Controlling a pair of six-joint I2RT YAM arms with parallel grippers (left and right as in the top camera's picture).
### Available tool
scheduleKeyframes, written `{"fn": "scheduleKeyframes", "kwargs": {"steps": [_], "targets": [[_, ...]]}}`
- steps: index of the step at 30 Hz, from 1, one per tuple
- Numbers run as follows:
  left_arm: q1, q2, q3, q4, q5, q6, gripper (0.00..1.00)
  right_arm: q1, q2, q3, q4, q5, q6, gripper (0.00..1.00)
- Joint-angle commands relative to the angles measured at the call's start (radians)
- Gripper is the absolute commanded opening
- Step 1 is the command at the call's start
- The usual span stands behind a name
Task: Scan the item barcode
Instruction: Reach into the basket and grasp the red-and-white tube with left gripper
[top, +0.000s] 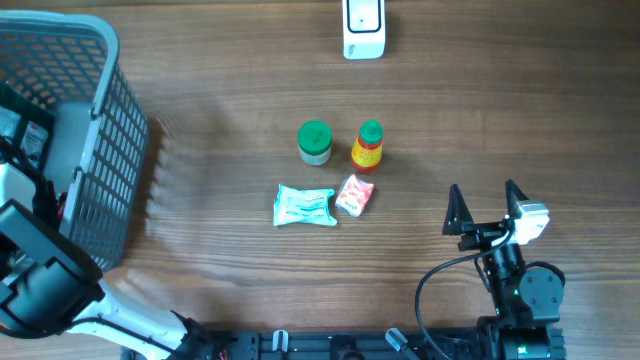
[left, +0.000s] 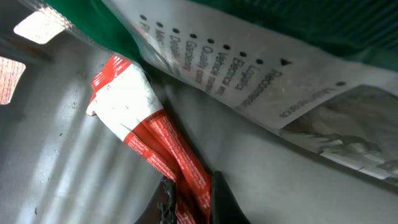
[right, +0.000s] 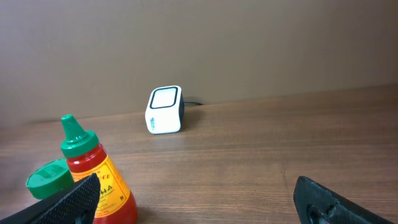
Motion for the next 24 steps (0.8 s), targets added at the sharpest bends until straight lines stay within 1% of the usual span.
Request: {"fn": "scheduleKeyframes", "kwargs": {"steps": [1, 6, 17, 22, 24], "targets": [[0.008, 0.085, -0.069, -0.002, 0.098, 0.010, 0.04, 0.006, -0.002, -0.001, 0.004, 0.014, -0.012, 1.00], [0.008, 0.008, -0.064, -0.001, 0.187, 0.011, 0.04, 0.006, -0.002, -0.001, 0.004, 0.014, -0.012, 1.00], [0.008, -0.364, -0.057, 0.013, 0.378, 0.010, 0.04, 0.006, -0.002, -0.001, 0.004, 0.014, -0.012, 1.00], [0.008, -0.521, -0.057, 0.060, 0.515, 0.011, 0.04, 0.006, -0.002, -0.001, 0.004, 0.014, -0.013, 0.99], [0.008, -0.588, -0.057, 0.087, 0.599, 0.011, 0.04, 0.006, -0.002, -0.001, 0.004, 0.014, -0.013, 1.00]]}}
